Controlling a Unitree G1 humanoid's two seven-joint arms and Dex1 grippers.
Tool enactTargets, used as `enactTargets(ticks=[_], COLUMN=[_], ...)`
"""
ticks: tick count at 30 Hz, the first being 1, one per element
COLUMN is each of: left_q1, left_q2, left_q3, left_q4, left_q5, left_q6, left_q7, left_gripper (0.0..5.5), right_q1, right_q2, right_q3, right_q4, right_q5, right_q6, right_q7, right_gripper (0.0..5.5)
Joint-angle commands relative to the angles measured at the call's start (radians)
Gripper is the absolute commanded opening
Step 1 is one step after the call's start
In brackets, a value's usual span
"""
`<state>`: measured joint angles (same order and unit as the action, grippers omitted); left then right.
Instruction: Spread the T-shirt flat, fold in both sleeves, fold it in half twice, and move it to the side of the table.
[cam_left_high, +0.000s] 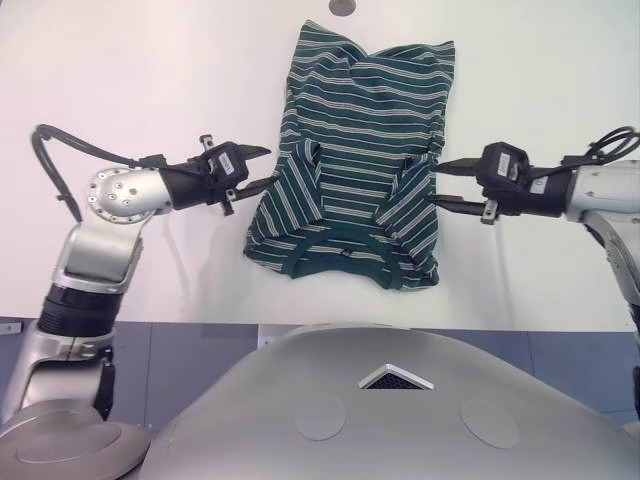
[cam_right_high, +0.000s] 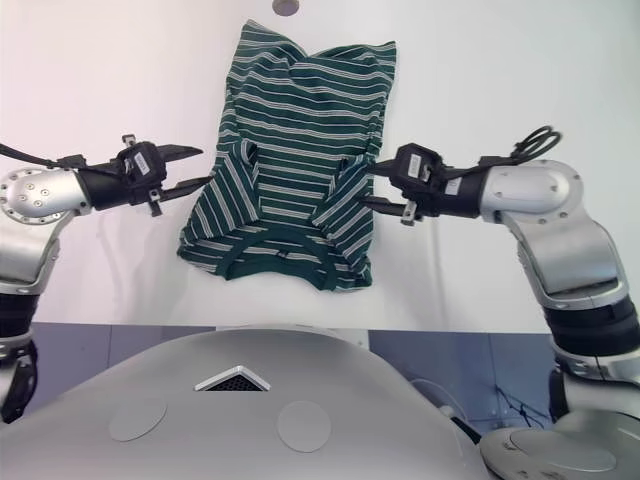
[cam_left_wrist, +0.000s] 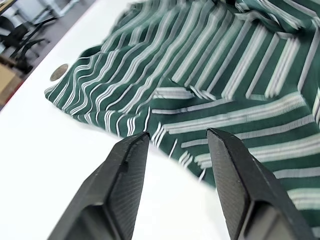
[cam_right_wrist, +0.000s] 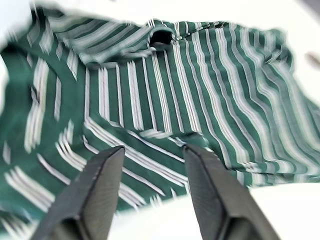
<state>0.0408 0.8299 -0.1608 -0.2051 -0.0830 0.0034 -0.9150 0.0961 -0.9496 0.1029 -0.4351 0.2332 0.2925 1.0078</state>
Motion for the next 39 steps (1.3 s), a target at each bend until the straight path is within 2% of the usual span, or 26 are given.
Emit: enactTargets(ticks=[1, 4, 7, 10, 15, 18, 21, 23, 25, 26, 28, 31, 35, 39], left_q1=[0.045, 0.053, 0.062, 0.066, 0.071, 0.035, 0.010, 0.025, 0.102, 0.139, 0.167, 0.132, -0.034, -0.314], left_q2=[0.200, 0.257, 0.255, 0.223, 0.167, 0.111, 0.092, 0.106, 0.203, 0.264, 0.382, 0.429, 0.316, 0.131], left_q3=[-0.072, -0.085, -0.097, -0.130, -0.174, -0.223, -0.271, -0.298, -0.332, -0.339, -0.342, -0.305, -0.169, -0.045], left_q4=[0.183, 0.330, 0.384, 0.391, 0.402, 0.416, 0.439, 0.417, 0.234, 0.114, -0.104, -0.245, -0.160, 0.156], left_q5=[0.241, 0.326, 0.352, 0.382, 0.459, 0.534, 0.549, 0.467, 0.239, 0.101, -0.189, -0.474, -0.709, -0.790], left_q6=[-0.484, -0.743, -0.870, -0.953, -1.014, -1.026, -0.987, -0.890, -0.588, -0.394, -0.082, 0.170, 0.420, 0.605], left_q7=[-0.071, -0.028, 0.000, 0.030, 0.103, 0.131, 0.110, 0.048, -0.127, -0.197, -0.276, -0.301, -0.259, -0.148], left_gripper=[2.29, 2.29, 2.29, 2.29, 2.29, 2.32, 1.61, 1.20, 0.72, 0.53, 0.22, 0.01, 0.01, 0.01], right_q1=[0.192, 0.258, 0.277, 0.272, 0.214, 0.186, 0.171, 0.176, 0.194, 0.203, 0.241, 0.231, 0.021, -0.403], right_q2=[-0.115, -0.118, -0.077, -0.013, 0.038, 0.025, 0.007, -0.001, -0.045, -0.083, -0.232, -0.364, -0.278, -0.031], right_q3=[-0.007, 0.005, 0.027, 0.045, 0.084, 0.105, 0.126, 0.134, 0.169, 0.187, 0.196, 0.143, 0.075, 0.076], right_q4=[0.248, 0.372, 0.398, 0.412, 0.433, 0.466, 0.481, 0.455, 0.358, 0.290, 0.128, -0.012, 0.018, 0.287], right_q5=[-0.301, -0.425, -0.519, -0.606, -0.721, -0.736, -0.710, -0.637, -0.445, -0.336, -0.042, 0.333, 0.625, 0.737], right_q6=[-0.693, -0.966, -1.153, -1.256, -1.285, -1.299, -1.287, -1.234, -1.015, -0.866, -0.543, -0.260, 0.020, 0.287], right_q7=[-0.047, -0.134, -0.211, -0.305, -0.378, -0.397, -0.385, -0.360, -0.222, -0.130, 0.059, 0.188, 0.185, 0.081], right_gripper=[2.37, 2.37, 2.37, 2.37, 2.37, 1.71, 0.94, 0.52, 0.08, 0.00, 0.00, 0.00, 0.00, 0.00])
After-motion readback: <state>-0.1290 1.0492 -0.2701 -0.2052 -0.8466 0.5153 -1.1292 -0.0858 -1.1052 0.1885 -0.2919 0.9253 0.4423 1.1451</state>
